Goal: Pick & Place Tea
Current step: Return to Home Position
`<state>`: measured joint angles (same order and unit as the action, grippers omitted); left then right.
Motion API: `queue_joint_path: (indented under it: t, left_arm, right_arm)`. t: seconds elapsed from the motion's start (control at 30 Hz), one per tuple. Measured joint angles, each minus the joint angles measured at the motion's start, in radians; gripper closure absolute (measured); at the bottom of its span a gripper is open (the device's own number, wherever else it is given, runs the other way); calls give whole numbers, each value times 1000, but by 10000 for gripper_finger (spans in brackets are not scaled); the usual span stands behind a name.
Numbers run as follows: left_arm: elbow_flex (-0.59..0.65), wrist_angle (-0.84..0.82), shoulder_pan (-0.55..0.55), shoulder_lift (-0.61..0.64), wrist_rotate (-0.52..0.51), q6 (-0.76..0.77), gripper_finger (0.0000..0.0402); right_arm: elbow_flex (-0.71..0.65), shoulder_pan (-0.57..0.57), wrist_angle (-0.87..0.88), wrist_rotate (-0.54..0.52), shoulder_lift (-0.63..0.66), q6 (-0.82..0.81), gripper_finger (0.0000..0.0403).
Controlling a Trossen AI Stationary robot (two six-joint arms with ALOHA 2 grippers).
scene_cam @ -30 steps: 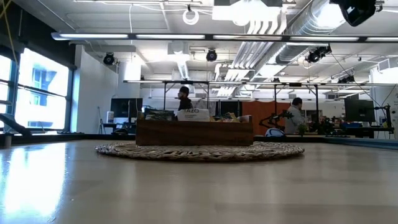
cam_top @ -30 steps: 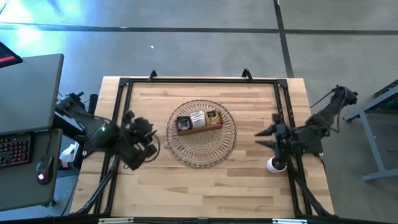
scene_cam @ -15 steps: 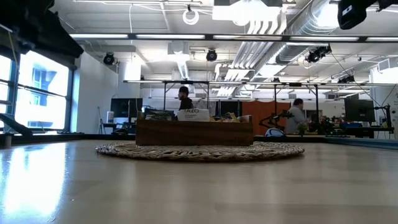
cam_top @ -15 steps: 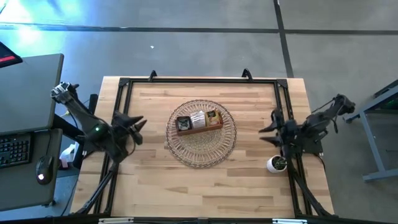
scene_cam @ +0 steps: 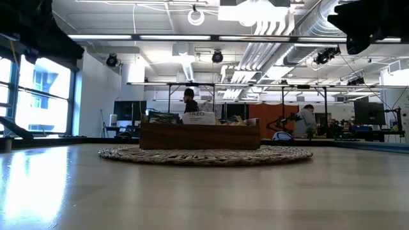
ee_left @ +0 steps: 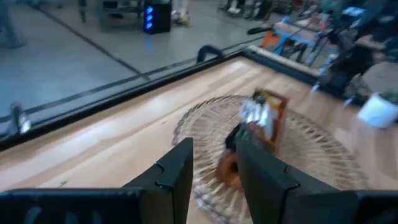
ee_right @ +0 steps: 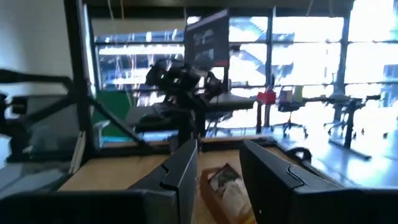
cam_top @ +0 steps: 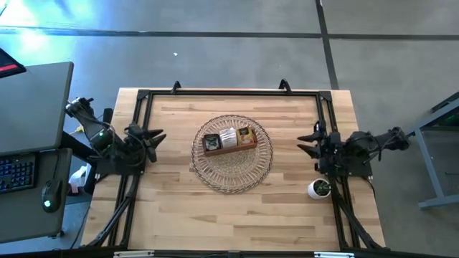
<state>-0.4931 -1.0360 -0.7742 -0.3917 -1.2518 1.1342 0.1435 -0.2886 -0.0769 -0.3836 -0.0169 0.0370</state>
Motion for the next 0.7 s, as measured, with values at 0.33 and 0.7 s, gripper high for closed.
queue_joint_path:
  t: [0.33,0.7]
  left_arm:
    - [0,601,2,-10,212,-748,280]
    - [3,741,3,-8,373,-1082,280]
  right_arm:
    - [-88,146,-70,215,-1,-55,285]
    - [-94,278,-118,452,-1,-31,285]
